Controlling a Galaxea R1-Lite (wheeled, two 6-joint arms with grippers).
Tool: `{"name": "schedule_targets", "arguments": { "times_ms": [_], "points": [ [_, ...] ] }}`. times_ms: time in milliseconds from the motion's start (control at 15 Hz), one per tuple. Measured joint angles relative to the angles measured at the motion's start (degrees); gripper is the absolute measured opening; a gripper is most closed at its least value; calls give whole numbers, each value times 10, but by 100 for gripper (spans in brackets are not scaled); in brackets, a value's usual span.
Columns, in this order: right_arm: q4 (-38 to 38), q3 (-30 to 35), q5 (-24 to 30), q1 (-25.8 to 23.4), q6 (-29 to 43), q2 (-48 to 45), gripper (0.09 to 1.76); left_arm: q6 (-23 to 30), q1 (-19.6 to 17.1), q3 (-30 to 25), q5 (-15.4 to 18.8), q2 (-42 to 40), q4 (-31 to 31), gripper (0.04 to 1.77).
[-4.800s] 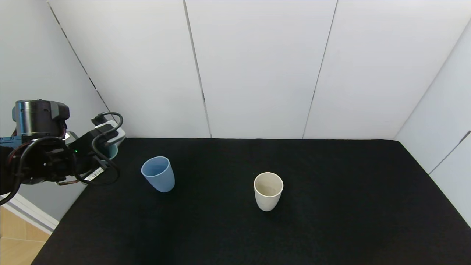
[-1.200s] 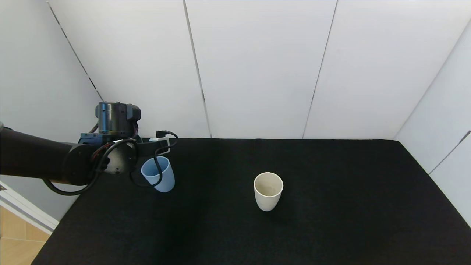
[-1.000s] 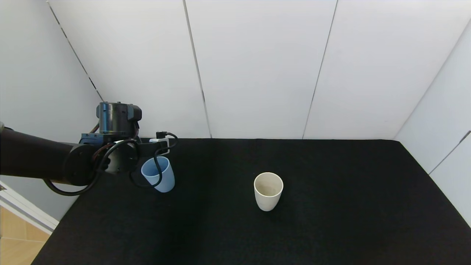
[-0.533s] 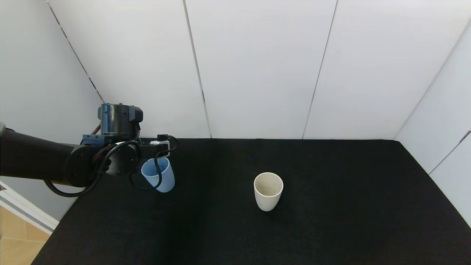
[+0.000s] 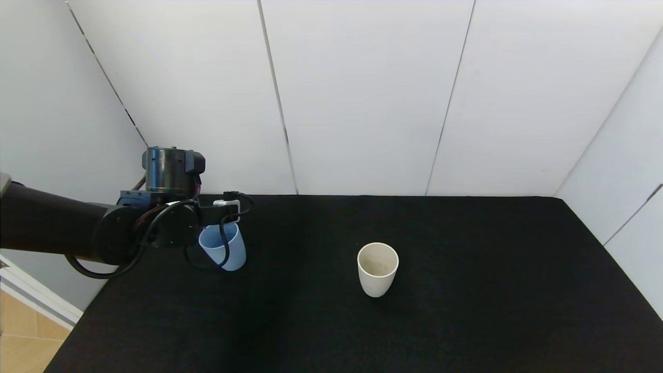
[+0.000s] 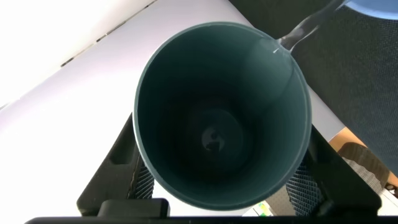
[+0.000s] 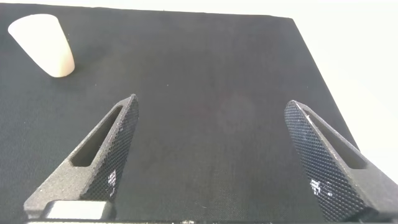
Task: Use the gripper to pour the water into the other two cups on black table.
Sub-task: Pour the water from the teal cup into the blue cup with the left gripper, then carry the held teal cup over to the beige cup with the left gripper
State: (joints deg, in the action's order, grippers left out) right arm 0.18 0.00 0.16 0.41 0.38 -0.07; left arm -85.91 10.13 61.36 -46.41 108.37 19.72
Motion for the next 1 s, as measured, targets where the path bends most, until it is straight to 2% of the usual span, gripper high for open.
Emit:
{"name": "schedule_targets", "arguments": {
  "times_ms": [333,467,600,1000],
  "points": [
    [0,0,0,0,0,0,171,9,1,-5,1,0,3,116],
    [0,0,0,0,0,0,171,16,-1,-12,8,-3,25,116],
    [0,0,0,0,0,0,171,30,-5,-26,32,-9,53,116],
    [0,0,0,0,0,0,171,166,-16,-61,76,-28,55,116]
  ]
}}
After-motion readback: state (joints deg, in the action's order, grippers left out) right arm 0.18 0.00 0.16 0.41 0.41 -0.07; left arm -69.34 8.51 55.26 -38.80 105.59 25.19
